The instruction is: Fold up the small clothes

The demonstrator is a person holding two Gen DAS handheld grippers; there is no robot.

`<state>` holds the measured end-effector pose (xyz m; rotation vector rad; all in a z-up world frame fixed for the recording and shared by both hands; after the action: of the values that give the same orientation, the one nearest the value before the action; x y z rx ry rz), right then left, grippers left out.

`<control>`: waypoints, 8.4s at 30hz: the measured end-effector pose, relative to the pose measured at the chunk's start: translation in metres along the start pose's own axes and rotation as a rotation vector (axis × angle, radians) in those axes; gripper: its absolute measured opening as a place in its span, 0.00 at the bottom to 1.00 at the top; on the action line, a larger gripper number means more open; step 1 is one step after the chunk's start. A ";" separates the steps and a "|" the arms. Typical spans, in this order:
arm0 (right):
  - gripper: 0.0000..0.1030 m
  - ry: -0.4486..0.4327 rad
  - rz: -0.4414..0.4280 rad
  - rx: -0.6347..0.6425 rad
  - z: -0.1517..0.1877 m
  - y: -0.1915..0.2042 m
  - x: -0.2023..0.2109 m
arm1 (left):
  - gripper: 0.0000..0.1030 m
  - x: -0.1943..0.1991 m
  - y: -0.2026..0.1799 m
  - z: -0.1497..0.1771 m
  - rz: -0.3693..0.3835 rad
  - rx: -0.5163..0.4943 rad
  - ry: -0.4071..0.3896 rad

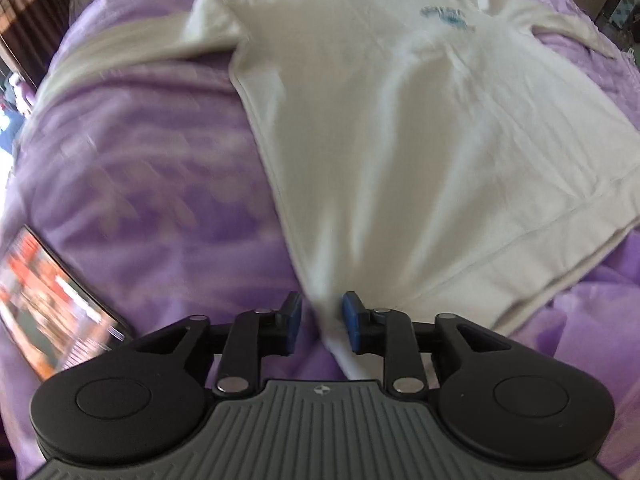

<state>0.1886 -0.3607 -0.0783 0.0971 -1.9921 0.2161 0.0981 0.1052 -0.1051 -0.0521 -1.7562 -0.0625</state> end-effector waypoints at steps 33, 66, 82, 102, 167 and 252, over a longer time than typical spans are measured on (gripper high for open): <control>0.67 -0.049 -0.051 0.073 -0.238 0.145 -0.163 | 0.59 -0.043 0.385 -0.086 0.447 1.207 -0.398; 0.68 -0.171 -0.185 0.147 -0.235 0.182 -0.134 | 0.08 0.100 0.110 -0.272 -0.083 0.211 -0.747; 0.68 -0.057 -0.265 0.088 -0.193 0.187 -0.159 | 0.27 -0.115 -0.084 -0.245 0.163 -0.080 -0.330; 0.57 0.087 -0.630 -0.110 -0.227 0.247 -0.185 | 0.47 -0.057 0.059 -0.250 0.113 0.095 -0.383; 0.01 -0.067 -0.528 -0.195 -0.347 0.129 -0.204 | 0.47 -0.165 0.170 -0.319 0.363 0.653 -0.309; 0.46 -0.262 -0.278 -1.114 -0.190 -0.329 -0.248 | 0.29 -0.090 0.083 -0.309 -0.035 0.265 -0.217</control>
<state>0.5168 -0.6535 -0.1903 -0.3262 -2.0586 -1.1245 0.4235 0.1664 -0.1358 0.1706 -1.9687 0.1562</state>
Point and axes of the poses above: each gripper's, at about its wrist camera, not at the fingertips, and x roughly against the way its jaws point, y to its left, z to its underside, the point moved 9 cm from there along -x, roughly the way its jaws point, and after that the axes turned 8 degrees about y, right-handed, at the moved point
